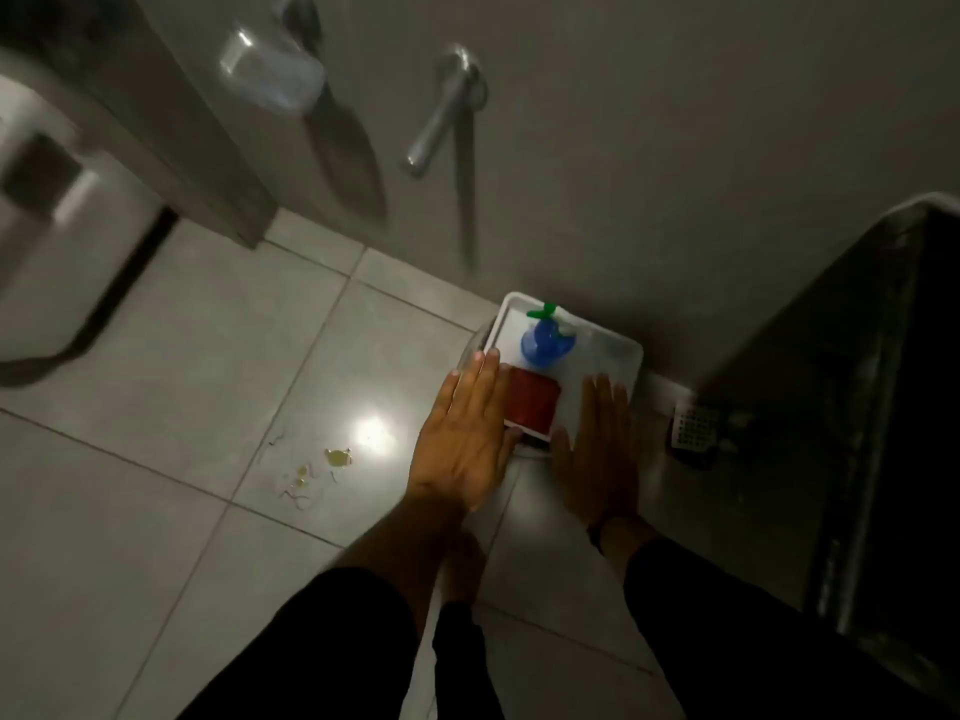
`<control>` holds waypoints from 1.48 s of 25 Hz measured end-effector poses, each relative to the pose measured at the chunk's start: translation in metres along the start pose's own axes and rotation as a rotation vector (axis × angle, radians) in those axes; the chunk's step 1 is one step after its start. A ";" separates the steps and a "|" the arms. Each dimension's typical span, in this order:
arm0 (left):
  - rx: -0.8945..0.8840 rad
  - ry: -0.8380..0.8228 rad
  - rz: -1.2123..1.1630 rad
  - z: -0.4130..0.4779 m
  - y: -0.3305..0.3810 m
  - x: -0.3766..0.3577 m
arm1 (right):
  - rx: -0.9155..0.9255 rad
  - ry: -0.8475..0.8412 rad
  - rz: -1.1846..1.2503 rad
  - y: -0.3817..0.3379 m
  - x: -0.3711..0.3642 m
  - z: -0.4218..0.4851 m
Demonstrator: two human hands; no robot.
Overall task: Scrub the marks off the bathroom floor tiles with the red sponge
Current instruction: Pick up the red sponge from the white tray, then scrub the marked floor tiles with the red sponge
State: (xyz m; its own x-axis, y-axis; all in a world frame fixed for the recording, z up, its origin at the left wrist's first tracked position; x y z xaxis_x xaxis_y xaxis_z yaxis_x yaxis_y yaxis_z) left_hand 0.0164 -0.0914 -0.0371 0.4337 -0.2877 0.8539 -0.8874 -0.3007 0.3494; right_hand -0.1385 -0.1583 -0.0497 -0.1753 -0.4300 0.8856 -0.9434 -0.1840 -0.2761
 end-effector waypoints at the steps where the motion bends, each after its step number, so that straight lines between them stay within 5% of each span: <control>1: -0.004 -0.053 -0.020 0.021 0.000 -0.030 | -0.024 -0.034 0.017 0.014 -0.027 0.019; 6: 0.097 -0.123 -0.013 0.114 -0.006 -0.123 | -0.262 -0.212 0.235 0.063 -0.128 0.104; 9: 0.330 -0.222 -0.065 0.147 -0.021 -0.168 | -0.476 -0.268 0.344 0.089 -0.170 0.134; 16: 0.677 -0.207 -0.643 0.170 -0.042 -0.196 | -0.690 -0.204 0.905 0.109 -0.206 0.152; 19: 0.659 0.005 -0.909 0.157 -0.043 -0.161 | -0.689 -0.231 1.213 0.088 -0.183 0.142; 21: 0.610 0.056 -1.114 0.131 -0.043 -0.137 | -0.599 -0.390 1.376 0.060 -0.166 0.122; 24: 0.583 -0.008 -1.463 0.067 -0.062 -0.117 | -0.578 -0.854 1.552 0.001 -0.150 0.056; 26: 0.570 0.010 -1.511 0.018 -0.092 -0.112 | -0.484 -1.056 1.481 -0.042 -0.151 0.010; 30: 0.660 0.145 -1.517 -0.080 -0.170 -0.134 | -0.470 -0.972 1.247 -0.096 -0.211 -0.043; 33: 0.887 0.256 -1.273 -0.156 -0.271 -0.195 | -0.426 -0.876 1.054 -0.136 -0.279 -0.057; 37: 1.154 0.185 -0.839 -0.248 -0.397 -0.322 | -0.064 -0.846 0.792 -0.209 -0.384 -0.031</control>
State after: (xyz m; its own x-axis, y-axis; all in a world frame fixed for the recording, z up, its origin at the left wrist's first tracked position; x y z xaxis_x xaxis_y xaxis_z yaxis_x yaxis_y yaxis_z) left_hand 0.1905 0.3465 -0.3553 0.6496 0.4335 0.6245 0.2740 -0.8998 0.3396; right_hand 0.1175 0.0726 -0.3210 -0.5012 -0.8628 -0.0658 -0.6709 0.4355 -0.6002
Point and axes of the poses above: each hand's wrist, its own z-axis towards the middle knuckle, its own x-axis out of the back of the hand, y = z × x, the point moved 10 cm from there along z, towards the middle knuckle, and after that the axes turned 1 degree about -y, right-handed, at the moved point
